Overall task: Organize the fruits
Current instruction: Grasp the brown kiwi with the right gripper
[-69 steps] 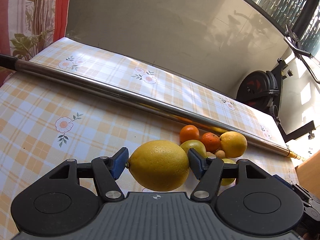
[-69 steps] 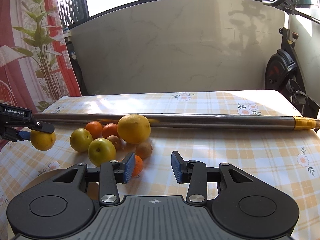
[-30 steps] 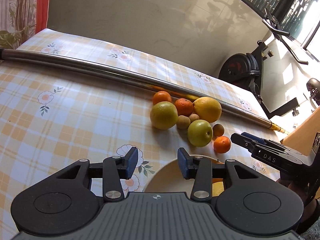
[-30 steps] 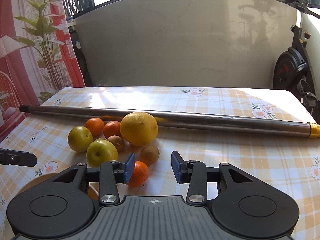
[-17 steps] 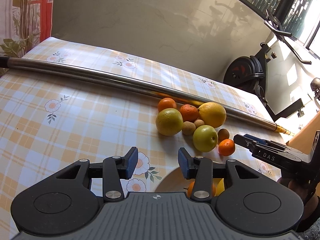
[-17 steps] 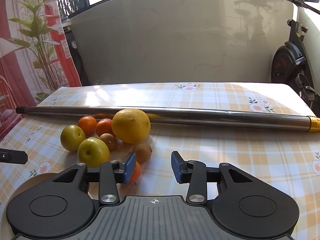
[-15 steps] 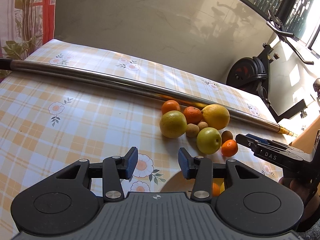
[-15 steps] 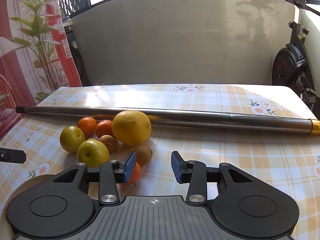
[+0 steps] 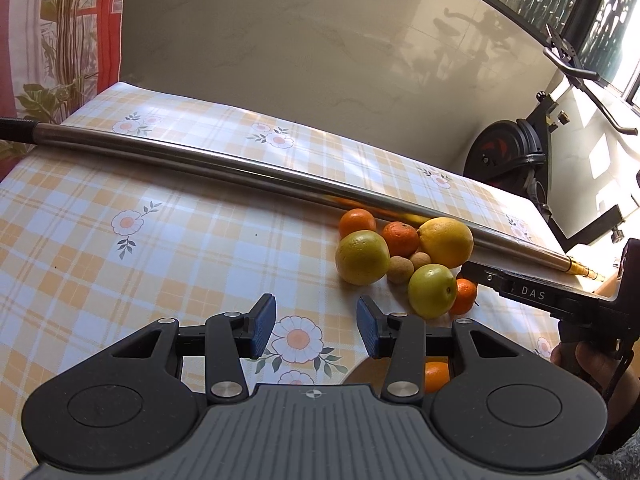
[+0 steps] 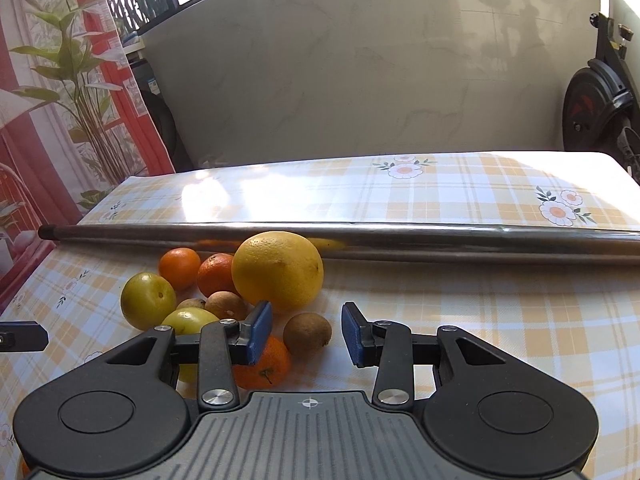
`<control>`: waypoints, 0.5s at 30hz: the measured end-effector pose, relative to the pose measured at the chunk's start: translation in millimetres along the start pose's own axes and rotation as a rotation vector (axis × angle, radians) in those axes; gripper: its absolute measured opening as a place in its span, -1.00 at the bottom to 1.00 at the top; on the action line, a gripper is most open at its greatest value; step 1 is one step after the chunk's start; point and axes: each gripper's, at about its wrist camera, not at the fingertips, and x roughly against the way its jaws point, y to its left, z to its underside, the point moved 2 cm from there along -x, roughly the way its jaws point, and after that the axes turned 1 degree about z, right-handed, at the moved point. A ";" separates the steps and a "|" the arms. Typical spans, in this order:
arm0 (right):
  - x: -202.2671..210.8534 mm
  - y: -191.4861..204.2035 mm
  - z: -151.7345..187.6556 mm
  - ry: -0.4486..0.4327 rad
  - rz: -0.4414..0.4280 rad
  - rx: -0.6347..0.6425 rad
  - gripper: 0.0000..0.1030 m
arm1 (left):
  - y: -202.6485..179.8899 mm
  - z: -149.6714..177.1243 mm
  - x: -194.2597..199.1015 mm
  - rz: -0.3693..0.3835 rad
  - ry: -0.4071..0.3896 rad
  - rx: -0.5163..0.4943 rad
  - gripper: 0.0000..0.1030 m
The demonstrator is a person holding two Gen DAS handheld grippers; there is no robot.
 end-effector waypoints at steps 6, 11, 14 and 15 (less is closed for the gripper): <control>0.3 -9.9 0.1 0.004 0.032 -0.044 -0.38 | 0.6 0.7 0.1 0.000 0.001 0.001 -0.09; -2.6 -15.4 -0.9 0.016 0.006 -0.083 -0.39 | -1.4 1.7 -0.3 0.000 0.005 -0.001 -0.08; -4.9 -12.1 -1.6 0.020 0.001 -0.077 -0.39 | -2.6 1.7 -0.9 0.000 0.006 -0.003 -0.08; -5.6 -11.3 -2.0 0.022 -0.005 -0.080 -0.39 | -2.5 1.7 -0.8 -0.001 0.006 -0.003 -0.08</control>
